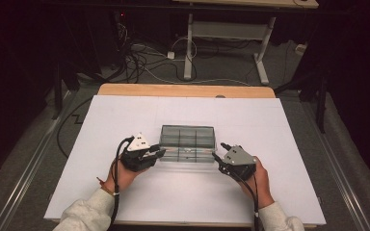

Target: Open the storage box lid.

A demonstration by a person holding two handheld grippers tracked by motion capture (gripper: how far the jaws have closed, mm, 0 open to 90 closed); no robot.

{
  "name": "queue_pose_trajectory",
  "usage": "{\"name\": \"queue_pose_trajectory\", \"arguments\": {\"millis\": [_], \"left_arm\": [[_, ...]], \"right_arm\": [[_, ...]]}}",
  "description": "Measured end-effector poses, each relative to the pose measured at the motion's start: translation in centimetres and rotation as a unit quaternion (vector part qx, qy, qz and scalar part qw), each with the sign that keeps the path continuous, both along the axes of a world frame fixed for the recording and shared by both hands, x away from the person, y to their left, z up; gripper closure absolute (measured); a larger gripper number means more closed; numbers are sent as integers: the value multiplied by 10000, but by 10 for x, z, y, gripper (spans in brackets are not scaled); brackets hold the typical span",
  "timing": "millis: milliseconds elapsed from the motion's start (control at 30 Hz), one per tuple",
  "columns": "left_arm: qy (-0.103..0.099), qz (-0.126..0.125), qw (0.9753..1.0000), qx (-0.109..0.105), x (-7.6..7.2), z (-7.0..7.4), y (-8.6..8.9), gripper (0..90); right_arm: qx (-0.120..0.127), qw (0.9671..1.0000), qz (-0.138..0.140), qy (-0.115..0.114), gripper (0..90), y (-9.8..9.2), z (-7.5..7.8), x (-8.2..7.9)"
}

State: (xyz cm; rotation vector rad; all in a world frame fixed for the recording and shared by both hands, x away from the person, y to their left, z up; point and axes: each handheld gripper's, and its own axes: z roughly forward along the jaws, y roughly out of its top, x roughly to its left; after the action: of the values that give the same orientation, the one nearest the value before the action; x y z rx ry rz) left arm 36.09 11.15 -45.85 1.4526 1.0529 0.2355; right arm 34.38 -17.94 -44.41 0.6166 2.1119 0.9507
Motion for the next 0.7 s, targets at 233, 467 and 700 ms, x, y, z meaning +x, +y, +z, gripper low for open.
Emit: {"name": "queue_pose_trajectory", "arguments": {"millis": [233, 467, 700], "left_arm": [[-87, 38, 10000, 28, 1, 2, -1, 674], [-525, 314, 9980, 136, 3, 6, 0, 674], [-905, 489, 9943, 274, 8, 10, -5, 672]], "right_arm": [[30, 9999, -47, -163, 675, 2, -4, 9], [140, 9990, -22, -429, 769, 2, 3, 14], [200, 9982, -18, -569, 806, 3, 11, 19]]}}
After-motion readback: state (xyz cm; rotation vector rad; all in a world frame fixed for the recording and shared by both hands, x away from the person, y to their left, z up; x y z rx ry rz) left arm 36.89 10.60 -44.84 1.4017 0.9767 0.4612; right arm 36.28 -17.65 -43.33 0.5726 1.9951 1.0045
